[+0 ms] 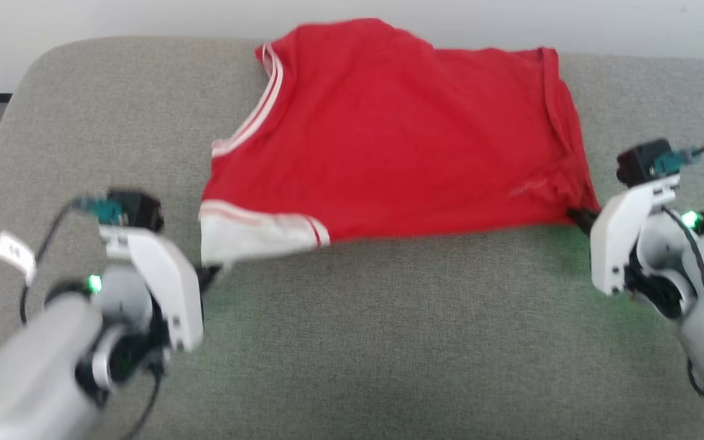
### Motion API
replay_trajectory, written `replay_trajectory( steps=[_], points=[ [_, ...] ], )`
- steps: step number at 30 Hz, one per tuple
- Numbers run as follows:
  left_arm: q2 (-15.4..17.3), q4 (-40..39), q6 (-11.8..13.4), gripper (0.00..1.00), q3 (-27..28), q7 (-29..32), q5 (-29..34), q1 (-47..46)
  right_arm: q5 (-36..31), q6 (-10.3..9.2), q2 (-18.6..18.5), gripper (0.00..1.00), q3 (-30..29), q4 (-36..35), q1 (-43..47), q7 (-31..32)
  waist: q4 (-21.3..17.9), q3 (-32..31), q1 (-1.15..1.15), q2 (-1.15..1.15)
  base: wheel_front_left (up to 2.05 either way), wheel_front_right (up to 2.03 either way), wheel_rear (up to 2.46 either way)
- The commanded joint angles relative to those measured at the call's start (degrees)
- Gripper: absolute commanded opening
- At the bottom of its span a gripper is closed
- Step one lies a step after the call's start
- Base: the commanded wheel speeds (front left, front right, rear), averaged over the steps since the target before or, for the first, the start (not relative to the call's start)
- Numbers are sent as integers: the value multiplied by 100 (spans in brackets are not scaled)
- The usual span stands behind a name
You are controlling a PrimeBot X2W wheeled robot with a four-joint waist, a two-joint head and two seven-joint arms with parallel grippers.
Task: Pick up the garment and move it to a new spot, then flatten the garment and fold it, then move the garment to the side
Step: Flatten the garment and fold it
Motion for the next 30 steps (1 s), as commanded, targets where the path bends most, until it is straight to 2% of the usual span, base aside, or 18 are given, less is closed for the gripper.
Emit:
replay_trajectory(
  steps=[1, 6, 13, 20, 25, 30],
  points=[
    [167, -529, 299, 0, 27, 18, -97, 423, 47, -2, -202, 0, -25, -360, 315, 166, -8, -25, 0, 0, 0, 0, 0],
    [525, -1686, 914, 0, 9, 9, -231, 1244, 204, -2, -531, 0, -179, -1344, 1096, 581, -26, -73, 0, 0, 0, 0, 0],
    [793, -2499, 1425, 0, -83, -5, -400, 2092, 398, -2, -862, 0, -587, -2535, 2285, 1269, -52, -198, 0, 0, 0, 0, 0],
    [997, -2904, 1683, 0, -242, 129, -527, 2587, 478, -2, -1031, 0, -1003, -3332, 3233, 1771, -66, -275, 0, 0, 0, 0, 0],
    [1181, -3132, 1862, 0, -243, 288, -636, 2760, 496, -2, -852, 0, -1438, -3753, 3790, 1993, -60, -303, 0, 0, 0, 0, 0],
    [1431, -3317, 1925, 0, -41, 277, -456, 2457, 315, -2, -653, 0, -1863, -4190, 4025, 2011, -88, -287, 0, 0, 0, 0, 0]
  ],
)
